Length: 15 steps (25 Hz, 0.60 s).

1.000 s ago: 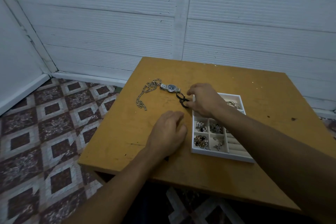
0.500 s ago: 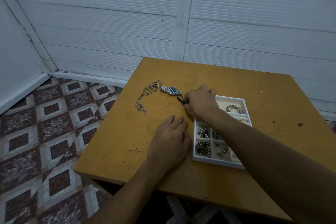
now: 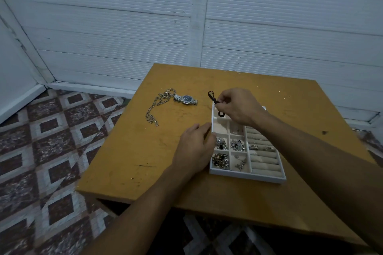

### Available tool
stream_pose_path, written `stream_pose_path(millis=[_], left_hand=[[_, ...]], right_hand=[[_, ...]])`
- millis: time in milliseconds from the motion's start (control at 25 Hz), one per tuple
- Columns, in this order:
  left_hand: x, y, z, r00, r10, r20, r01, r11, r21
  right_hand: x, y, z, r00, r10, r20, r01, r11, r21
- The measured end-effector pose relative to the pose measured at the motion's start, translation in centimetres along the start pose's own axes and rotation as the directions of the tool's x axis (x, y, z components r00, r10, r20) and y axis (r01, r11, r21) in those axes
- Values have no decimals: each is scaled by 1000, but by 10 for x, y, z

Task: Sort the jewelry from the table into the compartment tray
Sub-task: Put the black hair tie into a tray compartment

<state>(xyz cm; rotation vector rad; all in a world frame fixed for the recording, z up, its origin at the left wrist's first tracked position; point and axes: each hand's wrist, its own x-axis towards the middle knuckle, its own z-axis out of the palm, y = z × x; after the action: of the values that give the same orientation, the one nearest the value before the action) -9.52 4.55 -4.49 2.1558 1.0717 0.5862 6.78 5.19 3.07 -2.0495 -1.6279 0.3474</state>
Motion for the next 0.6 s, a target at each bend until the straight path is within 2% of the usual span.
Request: stream_pose_path(millis=[280,440,600], left_hand=[[2,4,5,998,15,-56,-15,1000,2],[2,1,8,997,-6,-75,8,999,32],[2,1,10,995,-23,-101,28,998,56]], right_hand=[[-19,14,-9,999,23,-49,-21,998,51],[-26,19,-1,999,47,-1,-47,998,33],[-31,21,10,998,31,59,-26,996,-88]])
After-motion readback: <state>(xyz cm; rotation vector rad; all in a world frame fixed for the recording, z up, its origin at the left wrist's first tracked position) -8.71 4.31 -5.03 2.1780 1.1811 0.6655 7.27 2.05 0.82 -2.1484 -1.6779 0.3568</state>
